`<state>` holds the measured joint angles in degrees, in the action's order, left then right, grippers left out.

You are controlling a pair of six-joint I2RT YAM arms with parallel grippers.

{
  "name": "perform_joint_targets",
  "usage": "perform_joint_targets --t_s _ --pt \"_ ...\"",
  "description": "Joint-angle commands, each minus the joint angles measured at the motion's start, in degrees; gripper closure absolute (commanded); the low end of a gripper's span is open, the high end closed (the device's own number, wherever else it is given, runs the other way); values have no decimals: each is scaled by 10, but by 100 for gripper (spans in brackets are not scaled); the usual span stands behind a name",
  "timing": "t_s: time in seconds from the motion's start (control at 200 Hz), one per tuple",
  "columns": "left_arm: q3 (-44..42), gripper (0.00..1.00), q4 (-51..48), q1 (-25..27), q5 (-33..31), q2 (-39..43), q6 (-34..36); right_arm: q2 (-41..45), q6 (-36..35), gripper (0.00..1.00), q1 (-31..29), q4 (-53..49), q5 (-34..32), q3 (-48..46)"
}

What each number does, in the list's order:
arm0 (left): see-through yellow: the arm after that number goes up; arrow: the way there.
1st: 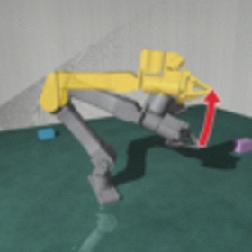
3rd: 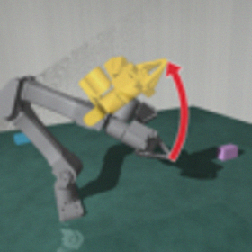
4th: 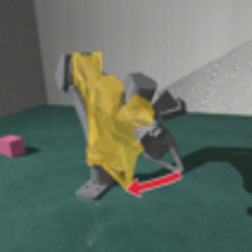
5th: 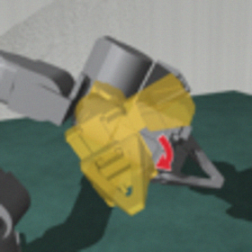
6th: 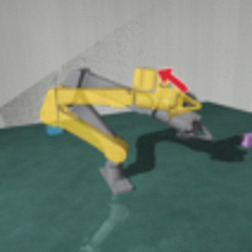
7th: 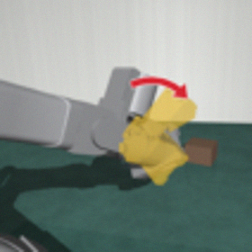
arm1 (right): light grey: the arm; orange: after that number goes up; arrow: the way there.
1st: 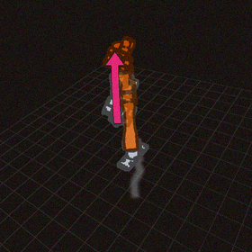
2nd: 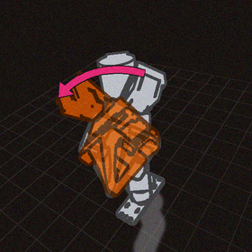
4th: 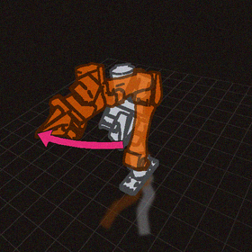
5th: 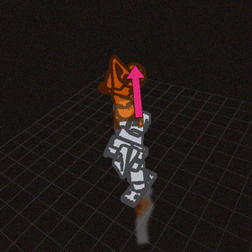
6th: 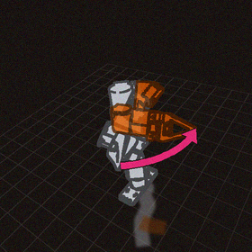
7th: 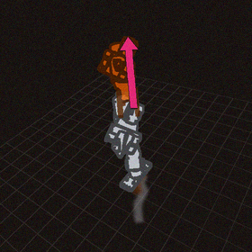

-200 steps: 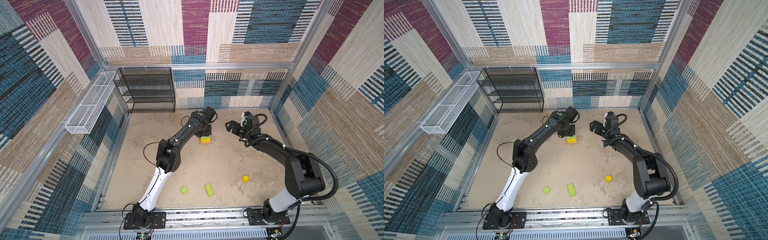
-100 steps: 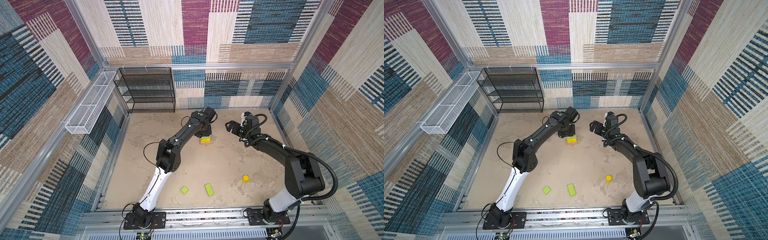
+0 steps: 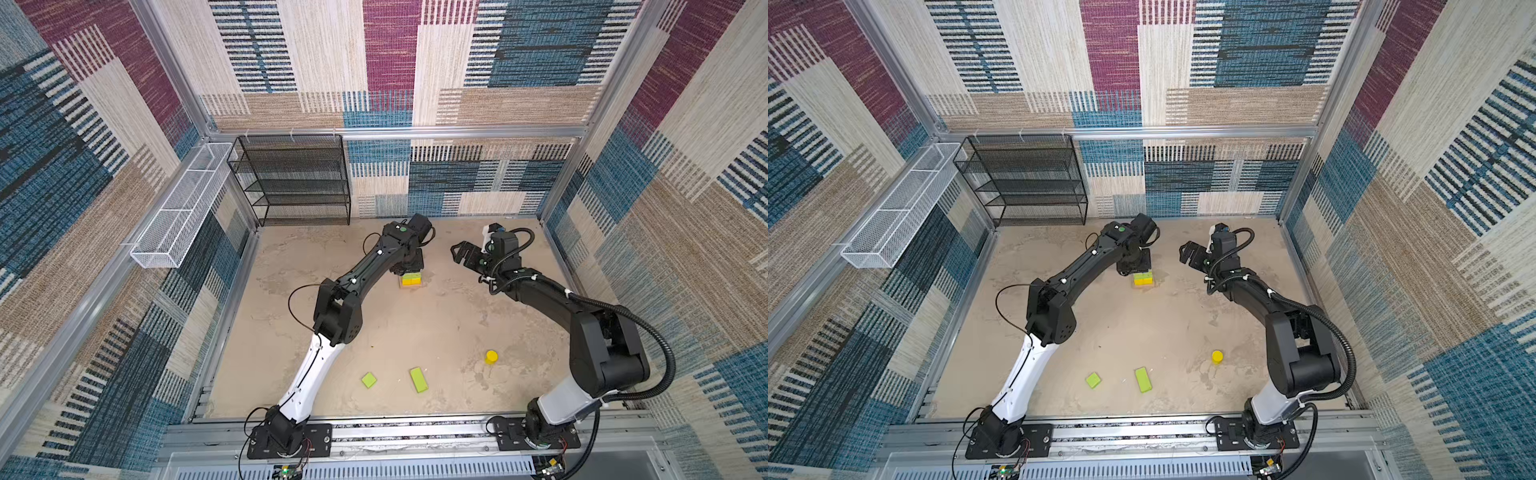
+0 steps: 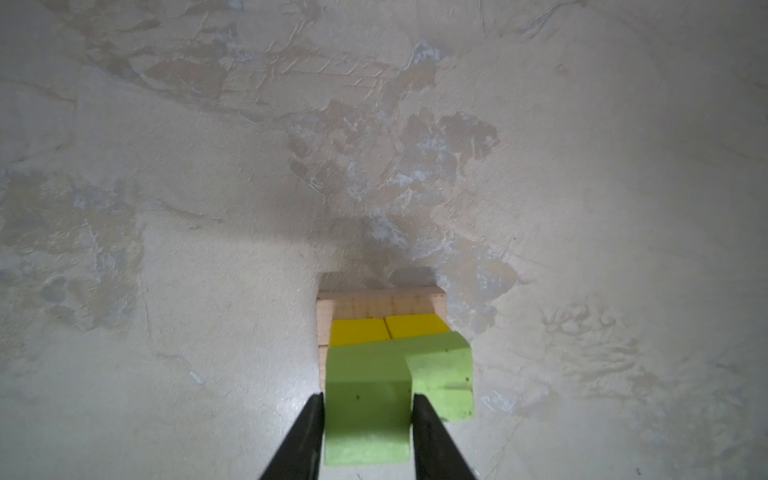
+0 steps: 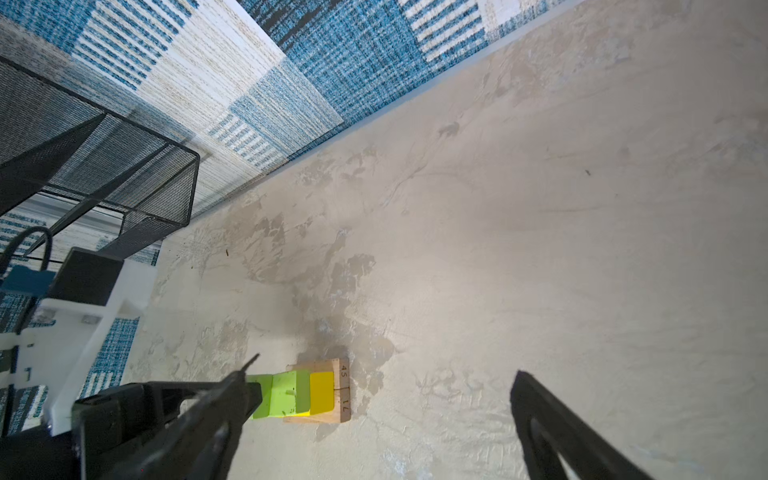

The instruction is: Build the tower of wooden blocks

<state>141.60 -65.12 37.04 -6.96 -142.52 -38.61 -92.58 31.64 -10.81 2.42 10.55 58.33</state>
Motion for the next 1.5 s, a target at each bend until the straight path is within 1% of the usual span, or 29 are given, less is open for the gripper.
perform_joint_targets --t_s 0.0,0.396,0.661,0.941,1.027,1.122,1.192,1.277,1.422,1.497 --pt "2 60 -6 1 9 -1 -9 -1 8 1 1 21 7 -3" --pt "-3 58 -6 1 13 5 -16 -1 9 1 2 22 10 -4" --pt "-9 48 -5 1 13 24 -11 2 9 1 3 21 11 -3" --pt "-28 36 -5 1 11 72 7 5 3 1 3 19 13 -2" --pt "-40 35 -5 1 6 96 19 6 0 1 3 16 16 1" --pt "-60 35 -5 1 -9 132 34 10 -6 1 3 -5 -1 10" --pt "-84 35 3 1 -19 162 49 21 -18 1 3 -4 -1 5" --pt "-135 36 32 1 -20 211 66 39 -28 1 3 0 3 -3" --pt "-292 36 143 1 -25 325 80 73 -40 0 -1 10 27 -12" --pt "-383 36 221 0 -25 390 92 88 -47 3 -11 8 35 -11"
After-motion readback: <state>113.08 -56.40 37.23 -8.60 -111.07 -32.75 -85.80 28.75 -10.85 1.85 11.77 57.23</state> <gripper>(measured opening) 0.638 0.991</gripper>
